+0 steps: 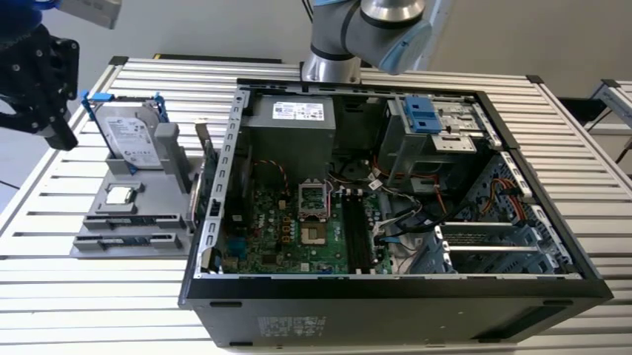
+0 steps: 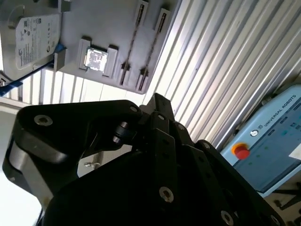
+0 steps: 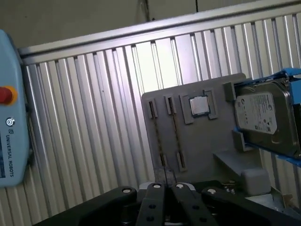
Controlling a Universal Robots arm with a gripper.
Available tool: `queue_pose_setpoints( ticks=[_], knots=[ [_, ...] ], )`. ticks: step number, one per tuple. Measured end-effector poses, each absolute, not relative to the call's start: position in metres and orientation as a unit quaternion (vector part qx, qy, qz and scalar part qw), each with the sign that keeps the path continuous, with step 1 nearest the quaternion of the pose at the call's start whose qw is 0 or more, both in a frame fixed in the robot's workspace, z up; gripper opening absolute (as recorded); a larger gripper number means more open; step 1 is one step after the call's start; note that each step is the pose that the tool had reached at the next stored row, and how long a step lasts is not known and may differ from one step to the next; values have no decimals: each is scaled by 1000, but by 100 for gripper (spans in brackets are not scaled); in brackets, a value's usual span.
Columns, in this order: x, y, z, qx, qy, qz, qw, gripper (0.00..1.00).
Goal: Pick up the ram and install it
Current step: 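Pick up the ram and move it above insertion slot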
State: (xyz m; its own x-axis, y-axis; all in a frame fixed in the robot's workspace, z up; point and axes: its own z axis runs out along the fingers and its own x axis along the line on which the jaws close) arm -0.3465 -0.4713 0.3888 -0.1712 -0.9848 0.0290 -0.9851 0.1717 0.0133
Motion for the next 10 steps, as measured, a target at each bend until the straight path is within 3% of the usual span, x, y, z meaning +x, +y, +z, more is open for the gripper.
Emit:
queue_pose_setpoints(
  ticks=[10],
  knots=[
    [-346,-469,389,698,-716,5,15,0]
  ],
)
